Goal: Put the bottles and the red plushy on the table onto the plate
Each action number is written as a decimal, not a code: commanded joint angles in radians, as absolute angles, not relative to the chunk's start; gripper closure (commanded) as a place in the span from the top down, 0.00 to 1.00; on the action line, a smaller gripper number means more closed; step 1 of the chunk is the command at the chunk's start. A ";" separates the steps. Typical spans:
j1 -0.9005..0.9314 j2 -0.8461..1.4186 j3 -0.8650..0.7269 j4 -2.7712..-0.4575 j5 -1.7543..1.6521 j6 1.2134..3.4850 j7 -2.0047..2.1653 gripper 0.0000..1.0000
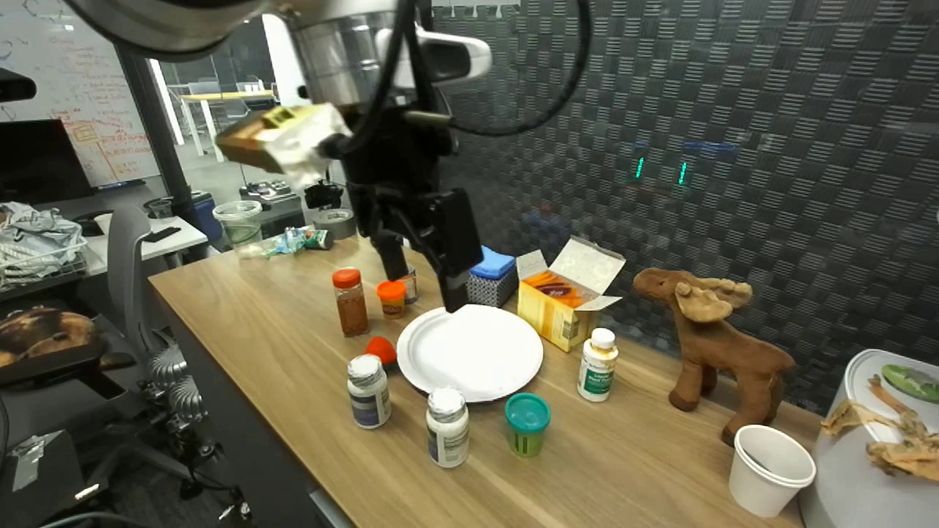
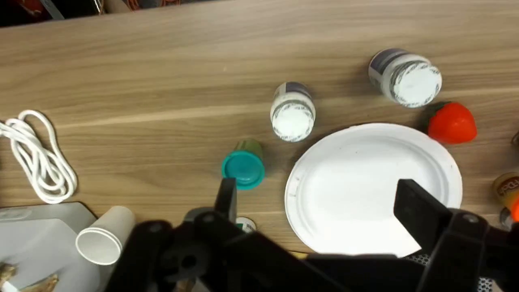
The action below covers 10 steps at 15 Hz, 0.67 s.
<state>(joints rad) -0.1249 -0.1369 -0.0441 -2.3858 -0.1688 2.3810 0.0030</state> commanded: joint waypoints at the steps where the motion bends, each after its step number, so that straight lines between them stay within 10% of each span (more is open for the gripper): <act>1: -0.105 0.107 -0.064 -2.133 -0.114 2.368 -0.081 1.00; 10: -0.156 0.474 -0.064 -1.731 -0.085 2.342 -0.172 1.00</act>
<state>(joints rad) -0.1386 0.3872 -0.0616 -1.8568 -0.1195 2.3780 -0.1182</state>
